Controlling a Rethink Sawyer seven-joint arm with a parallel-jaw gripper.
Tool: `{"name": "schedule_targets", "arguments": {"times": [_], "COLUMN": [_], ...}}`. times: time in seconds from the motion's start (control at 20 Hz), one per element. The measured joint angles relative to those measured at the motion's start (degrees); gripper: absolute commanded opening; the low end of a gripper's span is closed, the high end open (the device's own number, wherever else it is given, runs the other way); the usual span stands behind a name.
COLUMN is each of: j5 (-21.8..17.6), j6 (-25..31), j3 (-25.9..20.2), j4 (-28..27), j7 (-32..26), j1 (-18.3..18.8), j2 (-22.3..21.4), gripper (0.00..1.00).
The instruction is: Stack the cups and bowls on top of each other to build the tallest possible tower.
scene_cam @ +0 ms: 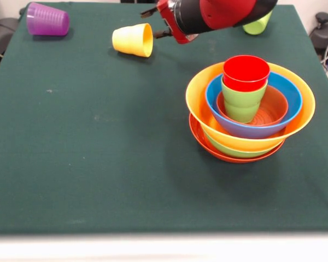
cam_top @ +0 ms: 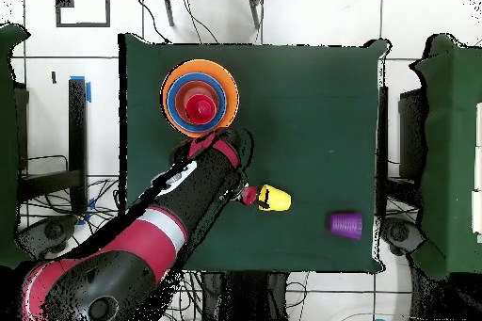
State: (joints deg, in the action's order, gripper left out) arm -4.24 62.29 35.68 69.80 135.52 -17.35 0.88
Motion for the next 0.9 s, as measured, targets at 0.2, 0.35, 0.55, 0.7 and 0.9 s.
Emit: {"name": "schedule_targets", "arguments": {"times": [0.2,0.35,0.55,0.7,0.9], "j5": [-1.15,-1.99,-2.81,-3.71,-5.07], "j6": [0.0,0.0,-0.11,-0.97,-3.37], "j3": [0.44,0.53,0.61,0.62,0.63], "j4": [0.0,-0.01,-0.01,-0.01,-0.01], "j7": [0.0,0.0,0.0,0.0,0.0], "j1": [-0.38,-0.38,-0.23,0.38,1.82], "j2": [0.64,0.76,0.76,0.76,0.86], "gripper": [1.0,1.0,1.0,1.0,1.0]}}
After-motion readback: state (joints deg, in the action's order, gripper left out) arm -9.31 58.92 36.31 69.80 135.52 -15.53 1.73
